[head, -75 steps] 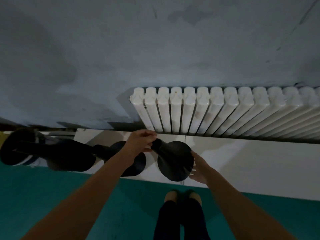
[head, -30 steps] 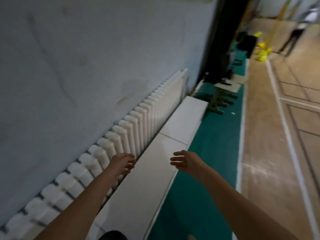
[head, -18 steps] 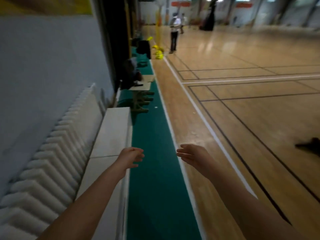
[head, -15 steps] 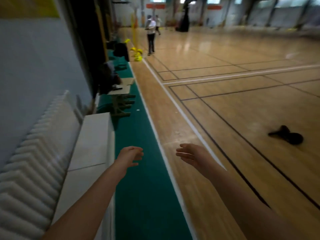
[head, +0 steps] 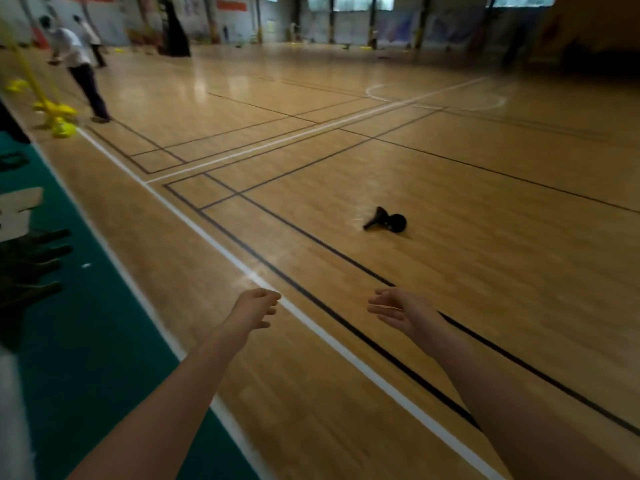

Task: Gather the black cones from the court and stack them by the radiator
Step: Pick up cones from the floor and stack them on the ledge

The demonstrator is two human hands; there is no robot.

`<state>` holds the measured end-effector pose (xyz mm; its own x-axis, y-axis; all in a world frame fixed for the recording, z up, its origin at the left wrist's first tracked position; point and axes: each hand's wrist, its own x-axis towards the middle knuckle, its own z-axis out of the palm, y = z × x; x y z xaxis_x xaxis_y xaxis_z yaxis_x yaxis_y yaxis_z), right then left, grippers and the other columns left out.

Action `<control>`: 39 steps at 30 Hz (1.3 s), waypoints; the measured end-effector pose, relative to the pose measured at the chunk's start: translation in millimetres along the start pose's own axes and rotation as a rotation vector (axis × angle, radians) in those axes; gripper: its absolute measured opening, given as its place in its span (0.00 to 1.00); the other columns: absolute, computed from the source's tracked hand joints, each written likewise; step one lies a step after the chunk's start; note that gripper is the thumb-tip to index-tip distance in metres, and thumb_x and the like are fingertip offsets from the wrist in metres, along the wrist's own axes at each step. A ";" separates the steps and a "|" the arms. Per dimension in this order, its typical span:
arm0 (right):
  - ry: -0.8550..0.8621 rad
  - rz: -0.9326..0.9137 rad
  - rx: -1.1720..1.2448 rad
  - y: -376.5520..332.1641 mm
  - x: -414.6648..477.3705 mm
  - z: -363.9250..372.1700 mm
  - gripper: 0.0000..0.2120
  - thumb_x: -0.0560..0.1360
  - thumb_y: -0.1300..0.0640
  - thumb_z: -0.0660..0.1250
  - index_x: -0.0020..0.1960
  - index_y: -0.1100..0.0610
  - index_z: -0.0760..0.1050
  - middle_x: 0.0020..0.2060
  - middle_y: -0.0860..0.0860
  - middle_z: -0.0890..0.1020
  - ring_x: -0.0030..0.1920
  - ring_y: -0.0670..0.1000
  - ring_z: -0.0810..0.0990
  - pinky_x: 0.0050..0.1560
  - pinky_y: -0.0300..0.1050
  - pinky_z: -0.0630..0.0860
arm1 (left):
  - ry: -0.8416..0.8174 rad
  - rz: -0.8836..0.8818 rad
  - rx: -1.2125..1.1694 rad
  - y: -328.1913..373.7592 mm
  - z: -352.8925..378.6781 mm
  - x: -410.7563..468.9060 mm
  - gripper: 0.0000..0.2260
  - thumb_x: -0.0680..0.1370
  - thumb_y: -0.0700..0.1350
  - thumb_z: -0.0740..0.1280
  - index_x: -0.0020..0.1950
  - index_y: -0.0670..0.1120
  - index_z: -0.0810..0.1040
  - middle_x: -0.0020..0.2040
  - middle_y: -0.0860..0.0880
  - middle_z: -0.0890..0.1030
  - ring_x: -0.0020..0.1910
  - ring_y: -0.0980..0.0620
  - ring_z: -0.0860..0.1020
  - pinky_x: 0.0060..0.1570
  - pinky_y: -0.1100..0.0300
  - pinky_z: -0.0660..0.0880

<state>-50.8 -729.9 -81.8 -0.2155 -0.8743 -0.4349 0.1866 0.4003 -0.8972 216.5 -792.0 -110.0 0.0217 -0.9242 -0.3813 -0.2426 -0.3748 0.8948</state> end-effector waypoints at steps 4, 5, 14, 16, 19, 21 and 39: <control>0.094 0.026 0.063 -21.1 29.3 -53.3 0.09 0.79 0.61 0.62 0.56 0.63 0.77 0.50 0.59 0.83 0.50 0.56 0.84 0.55 0.49 0.78 | -0.075 0.003 0.055 21.5 53.7 38.9 0.07 0.79 0.45 0.66 0.53 0.44 0.78 0.56 0.44 0.78 0.55 0.47 0.78 0.50 0.52 0.77; 0.103 0.027 0.075 -24.5 38.3 -61.6 0.09 0.79 0.61 0.62 0.56 0.63 0.77 0.50 0.59 0.83 0.50 0.56 0.84 0.55 0.49 0.78 | -0.096 0.000 0.062 27.8 65.0 47.3 0.09 0.79 0.45 0.66 0.56 0.43 0.78 0.57 0.43 0.78 0.55 0.47 0.78 0.51 0.52 0.77; 0.161 0.051 0.120 -70.1 177.6 -87.1 0.11 0.79 0.61 0.62 0.59 0.64 0.76 0.50 0.59 0.84 0.49 0.55 0.84 0.52 0.47 0.79 | -0.252 0.012 0.161 98.0 142.4 190.4 0.11 0.80 0.44 0.63 0.59 0.41 0.77 0.56 0.43 0.77 0.56 0.46 0.77 0.54 0.53 0.76; 0.171 0.058 0.113 -88.5 215.1 -85.7 0.11 0.79 0.61 0.62 0.59 0.64 0.76 0.49 0.58 0.84 0.49 0.55 0.84 0.52 0.47 0.80 | -0.268 0.008 0.163 115.0 149.8 230.2 0.10 0.80 0.44 0.63 0.58 0.41 0.77 0.56 0.43 0.77 0.56 0.47 0.76 0.53 0.53 0.76; 0.189 0.058 0.089 -116.8 268.1 -85.6 0.11 0.80 0.61 0.61 0.59 0.63 0.76 0.50 0.58 0.84 0.49 0.55 0.84 0.52 0.47 0.79 | -0.284 -0.002 0.192 140.1 160.6 288.4 0.09 0.80 0.45 0.64 0.56 0.43 0.78 0.57 0.45 0.78 0.55 0.48 0.78 0.55 0.50 0.76; 0.207 0.066 0.092 -131.7 296.9 -87.8 0.11 0.80 0.61 0.61 0.59 0.63 0.76 0.51 0.58 0.83 0.49 0.55 0.84 0.52 0.47 0.80 | -0.297 0.007 0.217 155.0 168.8 317.4 0.11 0.80 0.46 0.63 0.58 0.42 0.77 0.56 0.45 0.79 0.55 0.48 0.78 0.55 0.51 0.76; 0.335 0.103 0.095 -264.6 578.0 -260.9 0.09 0.79 0.59 0.62 0.56 0.61 0.77 0.48 0.55 0.84 0.48 0.53 0.84 0.48 0.43 0.80 | -0.425 -0.048 0.272 302.3 404.1 569.5 0.11 0.81 0.45 0.62 0.60 0.42 0.76 0.57 0.45 0.78 0.56 0.48 0.77 0.55 0.51 0.76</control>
<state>-474.8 -1269.5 -115.8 -0.4897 -0.6860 -0.5382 0.3085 0.4410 -0.8428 -236.5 -1402.1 -150.5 -0.3440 -0.7738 -0.5319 -0.4960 -0.3312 0.8026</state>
